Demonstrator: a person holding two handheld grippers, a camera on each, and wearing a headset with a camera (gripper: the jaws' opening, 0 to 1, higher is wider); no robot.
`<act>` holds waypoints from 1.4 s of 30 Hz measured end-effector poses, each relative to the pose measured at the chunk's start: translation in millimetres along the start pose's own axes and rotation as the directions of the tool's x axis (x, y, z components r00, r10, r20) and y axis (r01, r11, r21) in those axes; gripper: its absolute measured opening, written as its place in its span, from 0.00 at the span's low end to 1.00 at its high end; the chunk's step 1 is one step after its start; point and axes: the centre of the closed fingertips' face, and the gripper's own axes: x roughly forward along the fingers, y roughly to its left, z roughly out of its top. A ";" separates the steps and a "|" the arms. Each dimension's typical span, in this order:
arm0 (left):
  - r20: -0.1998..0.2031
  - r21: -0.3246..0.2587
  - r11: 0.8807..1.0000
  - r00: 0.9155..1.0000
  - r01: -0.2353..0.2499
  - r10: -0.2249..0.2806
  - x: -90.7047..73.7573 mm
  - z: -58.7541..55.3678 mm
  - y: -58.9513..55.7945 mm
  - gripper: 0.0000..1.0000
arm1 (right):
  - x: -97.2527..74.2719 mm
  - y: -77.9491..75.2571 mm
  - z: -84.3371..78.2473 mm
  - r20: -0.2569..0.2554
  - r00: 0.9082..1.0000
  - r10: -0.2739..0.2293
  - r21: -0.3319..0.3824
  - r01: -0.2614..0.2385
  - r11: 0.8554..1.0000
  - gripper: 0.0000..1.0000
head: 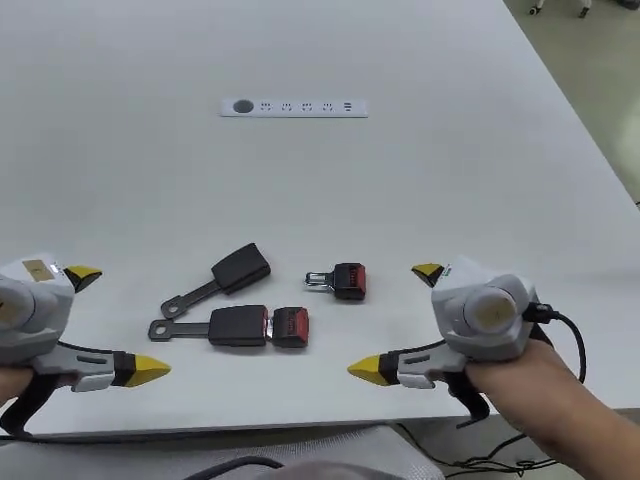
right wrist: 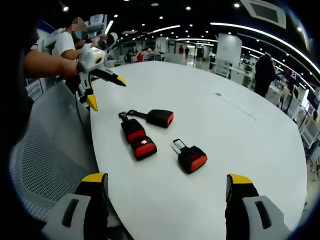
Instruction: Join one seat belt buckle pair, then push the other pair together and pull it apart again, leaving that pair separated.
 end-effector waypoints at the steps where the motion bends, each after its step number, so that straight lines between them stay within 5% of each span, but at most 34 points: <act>1: -0.005 0.000 1.000 1.000 -0.004 0.004 0.0 -0.8 -1.8 1.00 | 0.3 0.5 -0.5 0.000 1.000 0.001 0.003 -0.001 1.000 0.99; 27: -0.006 -0.005 1.000 1.000 0.001 -0.001 -6.3 -5.6 -18.7 1.00 | -15.1 -6.4 1.6 0.030 0.998 -0.056 0.087 0.053 0.995 0.99; 42: -0.004 -0.012 1.000 1.000 0.003 -0.003 -8.8 -5.5 -21.7 1.00 | -15.9 7.3 1.5 0.024 0.999 -0.046 0.086 0.044 0.995 0.98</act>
